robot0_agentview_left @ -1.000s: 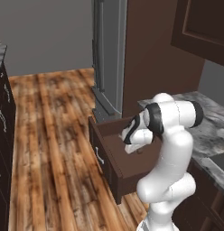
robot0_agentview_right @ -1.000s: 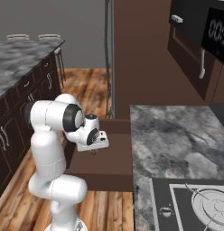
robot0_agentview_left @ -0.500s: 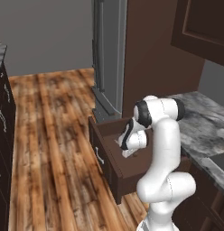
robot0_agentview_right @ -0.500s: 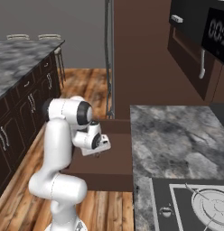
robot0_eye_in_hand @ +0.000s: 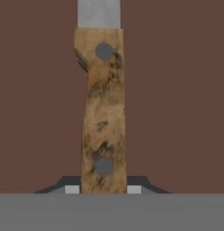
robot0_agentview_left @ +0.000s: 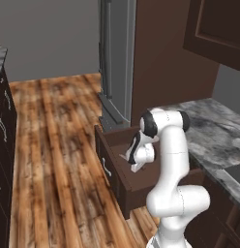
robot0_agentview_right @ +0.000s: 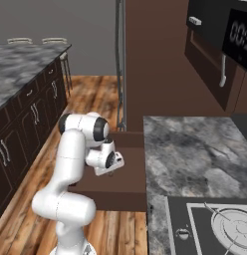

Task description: Pick up the metallic utensils from the counter and place them in the open drawer. Make sure not to pick up any wooden utensils.

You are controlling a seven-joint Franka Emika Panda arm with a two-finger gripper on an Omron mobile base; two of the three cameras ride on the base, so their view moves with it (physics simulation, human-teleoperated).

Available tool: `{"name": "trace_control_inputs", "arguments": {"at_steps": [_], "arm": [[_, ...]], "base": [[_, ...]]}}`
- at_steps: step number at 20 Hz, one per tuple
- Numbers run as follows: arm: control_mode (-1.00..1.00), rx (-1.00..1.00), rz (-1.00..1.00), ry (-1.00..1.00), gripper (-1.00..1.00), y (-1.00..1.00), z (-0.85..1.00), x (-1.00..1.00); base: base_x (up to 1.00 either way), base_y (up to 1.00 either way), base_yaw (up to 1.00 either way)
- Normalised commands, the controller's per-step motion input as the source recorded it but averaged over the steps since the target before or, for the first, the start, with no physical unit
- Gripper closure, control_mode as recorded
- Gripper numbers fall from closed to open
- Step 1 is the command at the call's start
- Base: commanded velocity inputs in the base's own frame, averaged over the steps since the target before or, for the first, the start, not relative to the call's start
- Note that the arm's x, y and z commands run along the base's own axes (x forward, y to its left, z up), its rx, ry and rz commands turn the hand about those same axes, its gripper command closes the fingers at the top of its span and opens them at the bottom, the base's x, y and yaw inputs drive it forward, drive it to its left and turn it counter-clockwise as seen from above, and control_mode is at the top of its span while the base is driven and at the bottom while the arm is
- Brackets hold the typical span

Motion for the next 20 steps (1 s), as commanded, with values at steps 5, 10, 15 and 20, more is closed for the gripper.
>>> {"name": "trace_control_inputs", "arguments": {"at_steps": [5,10,15,20], "arm": [[-1.00,-0.08,0.03,0.00,1.00,0.11,-0.50,0.05],[-1.00,-0.05,0.01,-0.16,-1.00,0.28,0.21,-0.37],[-1.00,0.01,0.00,-0.18,-1.00,0.00,0.94,-0.52],[-1.00,0.05,0.00,-0.20,-1.00,0.00,1.00,-0.48]], "base": [[0.00,0.00,0.00],[0.00,0.00,0.00],[0.00,0.00,0.00],[0.00,0.00,0.00]]}}
